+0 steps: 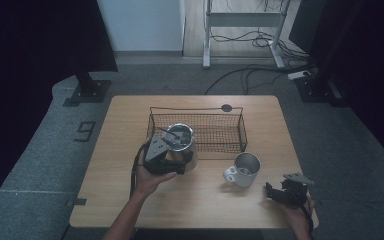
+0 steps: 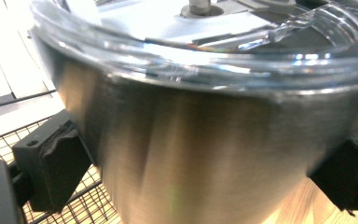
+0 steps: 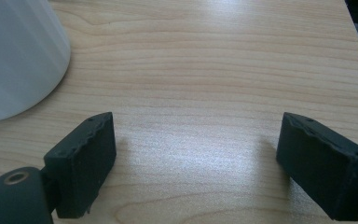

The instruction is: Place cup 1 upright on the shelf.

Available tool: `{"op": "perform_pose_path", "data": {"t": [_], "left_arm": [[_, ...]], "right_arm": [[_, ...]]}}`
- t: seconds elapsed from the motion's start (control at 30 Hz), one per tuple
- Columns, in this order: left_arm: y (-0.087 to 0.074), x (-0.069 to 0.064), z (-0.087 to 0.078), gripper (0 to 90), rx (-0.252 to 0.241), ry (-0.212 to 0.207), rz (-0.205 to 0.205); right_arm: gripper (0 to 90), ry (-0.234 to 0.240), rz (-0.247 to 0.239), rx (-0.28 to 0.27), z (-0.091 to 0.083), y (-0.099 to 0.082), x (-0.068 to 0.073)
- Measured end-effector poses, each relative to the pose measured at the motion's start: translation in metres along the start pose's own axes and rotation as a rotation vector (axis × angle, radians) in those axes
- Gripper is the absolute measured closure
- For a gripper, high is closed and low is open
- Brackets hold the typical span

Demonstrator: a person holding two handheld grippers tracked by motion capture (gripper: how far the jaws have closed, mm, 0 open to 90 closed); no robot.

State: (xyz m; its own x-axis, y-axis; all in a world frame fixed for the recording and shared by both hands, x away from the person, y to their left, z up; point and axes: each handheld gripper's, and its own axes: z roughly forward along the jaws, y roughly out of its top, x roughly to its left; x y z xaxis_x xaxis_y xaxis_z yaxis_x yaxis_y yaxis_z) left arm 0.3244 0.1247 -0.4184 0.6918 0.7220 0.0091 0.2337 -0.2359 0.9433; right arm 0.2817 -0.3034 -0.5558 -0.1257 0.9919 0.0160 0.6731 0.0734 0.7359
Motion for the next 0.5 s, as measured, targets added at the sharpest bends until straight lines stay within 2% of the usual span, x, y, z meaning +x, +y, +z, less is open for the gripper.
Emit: {"op": "perform_pose_path", "data": {"t": [0.5], "left_arm": [[0.012, 0.009, -0.001, 4.5, -0.014, 0.003, 0.012]], "right_arm": [[11.6, -0.009, 0.007, 0.000, 0.000, 0.000, 0.000]]}}
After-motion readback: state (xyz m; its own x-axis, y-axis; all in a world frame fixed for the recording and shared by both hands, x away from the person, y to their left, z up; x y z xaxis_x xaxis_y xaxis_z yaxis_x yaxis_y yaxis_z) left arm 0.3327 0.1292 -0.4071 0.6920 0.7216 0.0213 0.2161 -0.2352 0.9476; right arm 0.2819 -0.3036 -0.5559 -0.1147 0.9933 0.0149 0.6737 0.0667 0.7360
